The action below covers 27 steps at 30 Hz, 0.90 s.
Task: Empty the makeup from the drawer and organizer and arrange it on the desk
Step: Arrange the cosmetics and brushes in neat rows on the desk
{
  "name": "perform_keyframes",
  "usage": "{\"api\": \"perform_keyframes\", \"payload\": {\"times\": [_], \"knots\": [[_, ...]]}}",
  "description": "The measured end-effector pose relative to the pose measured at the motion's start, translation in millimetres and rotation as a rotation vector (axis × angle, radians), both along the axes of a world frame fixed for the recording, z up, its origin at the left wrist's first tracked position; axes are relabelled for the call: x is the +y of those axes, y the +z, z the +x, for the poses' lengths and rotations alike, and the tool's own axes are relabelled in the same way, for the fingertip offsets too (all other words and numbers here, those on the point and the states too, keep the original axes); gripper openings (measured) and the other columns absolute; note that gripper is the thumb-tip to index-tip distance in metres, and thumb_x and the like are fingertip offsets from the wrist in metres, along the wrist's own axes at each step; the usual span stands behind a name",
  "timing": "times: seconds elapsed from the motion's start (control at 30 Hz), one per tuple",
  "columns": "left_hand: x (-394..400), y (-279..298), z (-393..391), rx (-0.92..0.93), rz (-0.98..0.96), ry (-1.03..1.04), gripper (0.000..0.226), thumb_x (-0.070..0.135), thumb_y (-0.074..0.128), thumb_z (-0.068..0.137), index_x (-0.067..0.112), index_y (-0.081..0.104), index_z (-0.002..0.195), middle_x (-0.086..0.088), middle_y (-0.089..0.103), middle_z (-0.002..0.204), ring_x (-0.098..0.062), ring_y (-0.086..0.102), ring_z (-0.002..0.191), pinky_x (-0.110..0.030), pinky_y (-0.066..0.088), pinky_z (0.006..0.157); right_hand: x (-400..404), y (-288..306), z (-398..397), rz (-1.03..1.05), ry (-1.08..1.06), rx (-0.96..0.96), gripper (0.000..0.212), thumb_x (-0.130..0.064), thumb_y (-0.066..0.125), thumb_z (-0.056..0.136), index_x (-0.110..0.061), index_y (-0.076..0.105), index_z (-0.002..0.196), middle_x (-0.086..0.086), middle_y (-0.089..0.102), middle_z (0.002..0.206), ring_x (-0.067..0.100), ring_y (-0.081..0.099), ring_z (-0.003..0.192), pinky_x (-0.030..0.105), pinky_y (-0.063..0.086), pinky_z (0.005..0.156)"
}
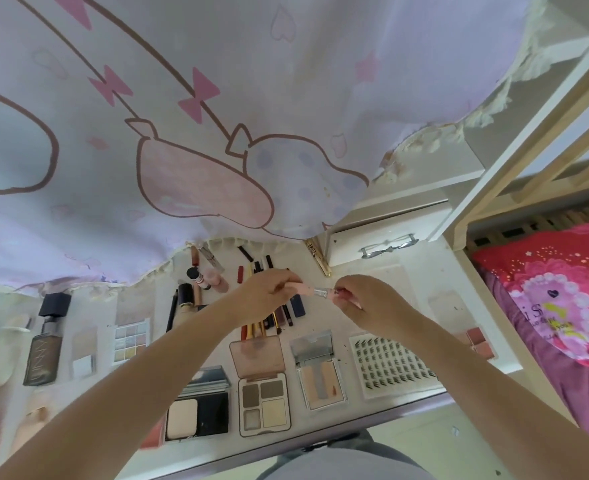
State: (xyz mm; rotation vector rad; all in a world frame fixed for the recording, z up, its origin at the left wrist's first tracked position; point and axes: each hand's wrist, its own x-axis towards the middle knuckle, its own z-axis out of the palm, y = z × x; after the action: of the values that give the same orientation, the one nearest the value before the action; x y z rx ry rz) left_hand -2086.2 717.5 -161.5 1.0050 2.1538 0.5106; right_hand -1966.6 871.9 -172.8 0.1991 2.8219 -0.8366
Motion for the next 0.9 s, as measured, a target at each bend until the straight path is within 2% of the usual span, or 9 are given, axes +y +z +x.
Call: {"api": "perform_keyframes", "payload": {"times": [0.1, 0.2, 0.27, 0.4, 0.5, 0.63, 0.73, 0.83, 0.9], "knots": [[15, -17, -19, 0.098, -0.102, -0.115, 0.028, 0.013, 0.042, 0.095, 0.014, 0.055, 0.120, 0.002, 0.057, 0.106, -0.007, 0.046, 0.087, -0.016, 0.035, 0.080, -5, -26, -10, 0.041, -0.095, -0.059, 0.021, -0.027, 0.042, 0.094, -0.011, 0.055, 0.096, -0.005, 0.045, 0.075, 0.012, 0.042, 0.073, 0.015, 0.030, 0.059], [34, -37, -41, 0.200, -0.194, -0.189, 0.029, 0.008, 0.043, 0.094, 0.014, 0.056, 0.119, -0.002, 0.056, 0.119, -0.015, 0.049, 0.108, -0.025, 0.036, 0.095, -12, -50, -23, 0.087, -0.183, -0.109, 0.029, -0.028, 0.041, 0.094, -0.005, 0.057, 0.101, 0.000, 0.045, 0.082, 0.014, 0.039, 0.081, 0.019, 0.031, 0.071], [46, -52, -51, 0.212, -0.224, -0.215, 0.032, 0.001, 0.043, 0.092, 0.012, 0.055, 0.119, -0.003, 0.055, 0.123, -0.018, 0.048, 0.114, -0.025, 0.036, 0.097, -19, -63, -33, 0.103, -0.238, -0.147, 0.032, -0.029, 0.041, 0.093, -0.003, 0.058, 0.101, 0.002, 0.045, 0.081, 0.015, 0.039, 0.080, 0.021, 0.033, 0.071], [58, -72, -60, 0.195, -0.262, -0.240, 0.037, -0.007, 0.045, 0.085, 0.009, 0.056, 0.117, -0.007, 0.054, 0.122, -0.021, 0.048, 0.113, -0.025, 0.038, 0.091, -30, -80, -48, 0.058, -0.358, -0.238, 0.031, -0.027, 0.043, 0.092, -0.003, 0.058, 0.103, 0.003, 0.043, 0.083, 0.016, 0.040, 0.080, 0.023, 0.034, 0.068], [59, -79, -61, 0.189, -0.280, -0.253, 0.040, -0.008, 0.044, 0.084, 0.008, 0.055, 0.119, -0.007, 0.054, 0.122, -0.022, 0.046, 0.114, -0.024, 0.036, 0.089, -35, -86, -52, 0.049, -0.372, -0.278, 0.029, -0.026, 0.043, 0.093, -0.004, 0.057, 0.104, 0.003, 0.042, 0.084, 0.016, 0.040, 0.081, 0.024, 0.035, 0.068], [62, -87, -62, 0.169, -0.306, -0.272, 0.037, -0.003, 0.041, 0.088, 0.009, 0.056, 0.120, -0.007, 0.053, 0.125, -0.022, 0.044, 0.118, -0.027, 0.036, 0.093, -38, -91, -53, 0.058, -0.379, -0.291, 0.031, -0.028, 0.040, 0.094, -0.004, 0.058, 0.102, 0.003, 0.042, 0.084, 0.017, 0.038, 0.080, 0.025, 0.032, 0.066], [62, -89, -62, 0.159, -0.286, -0.243, 0.033, 0.001, 0.041, 0.090, 0.008, 0.058, 0.117, -0.007, 0.055, 0.124, -0.022, 0.045, 0.117, -0.029, 0.038, 0.097, -33, -91, -53, 0.061, -0.419, -0.227, 0.035, -0.030, 0.037, 0.095, -0.002, 0.058, 0.100, 0.009, 0.051, 0.086, 0.018, 0.042, 0.080, 0.025, 0.034, 0.067], [55, -85, -59, 0.158, -0.226, -0.187, 0.038, 0.001, 0.041, 0.089, 0.009, 0.053, 0.124, -0.007, 0.050, 0.130, -0.023, 0.043, 0.122, -0.031, 0.036, 0.103, -26, -89, -58, 0.089, -0.550, -0.052, 0.037, -0.026, 0.032, 0.098, -0.002, 0.053, 0.117, 0.014, 0.060, 0.099, 0.025, 0.055, 0.090, 0.026, 0.038, 0.069], [46, -81, -56, 0.182, -0.193, -0.158, 0.039, 0.005, 0.044, 0.091, 0.011, 0.048, 0.129, -0.007, 0.046, 0.133, -0.022, 0.042, 0.124, -0.031, 0.035, 0.105, -25, -88, -67, 0.140, -0.551, -0.092, 0.040, -0.029, 0.030, 0.098, -0.007, 0.042, 0.130, 0.014, 0.056, 0.111, 0.028, 0.053, 0.101, 0.030, 0.042, 0.073]]}}
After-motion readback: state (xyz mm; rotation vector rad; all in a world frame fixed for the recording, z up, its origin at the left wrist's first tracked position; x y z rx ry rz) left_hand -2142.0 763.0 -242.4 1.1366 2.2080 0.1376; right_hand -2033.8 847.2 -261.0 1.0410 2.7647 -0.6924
